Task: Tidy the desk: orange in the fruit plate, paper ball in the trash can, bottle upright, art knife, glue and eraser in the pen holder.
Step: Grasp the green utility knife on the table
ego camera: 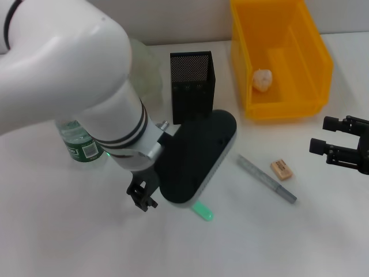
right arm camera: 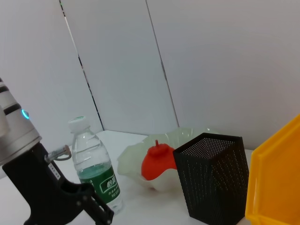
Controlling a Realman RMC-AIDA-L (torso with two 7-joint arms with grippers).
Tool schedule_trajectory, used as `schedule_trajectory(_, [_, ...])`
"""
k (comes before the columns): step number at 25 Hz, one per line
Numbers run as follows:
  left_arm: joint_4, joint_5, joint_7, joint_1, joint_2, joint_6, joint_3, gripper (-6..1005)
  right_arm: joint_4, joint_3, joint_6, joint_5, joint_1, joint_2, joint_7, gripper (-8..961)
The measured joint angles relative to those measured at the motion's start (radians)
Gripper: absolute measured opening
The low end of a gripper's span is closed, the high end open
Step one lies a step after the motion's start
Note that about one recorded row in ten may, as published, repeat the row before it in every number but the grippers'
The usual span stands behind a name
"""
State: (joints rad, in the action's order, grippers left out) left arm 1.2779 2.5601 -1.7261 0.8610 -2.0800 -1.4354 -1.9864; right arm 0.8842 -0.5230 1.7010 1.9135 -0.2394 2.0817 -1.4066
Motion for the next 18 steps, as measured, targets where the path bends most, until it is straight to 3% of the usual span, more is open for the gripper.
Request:
schedule_trajectory(5, [-0.003,-0.002,0.0,0.001,0.0,0.019,-0.039,797,-0.001,-0.005,0.0,-0.001,0.0,0.0,0.001,739])
schedule_trajectory(18, [-0.007,-0.03,-0.042,0.003,0.0,0.033,-0.027,797,-0.016,-0.009,0.0,-0.001,-0.004,0.0,0.004,739])
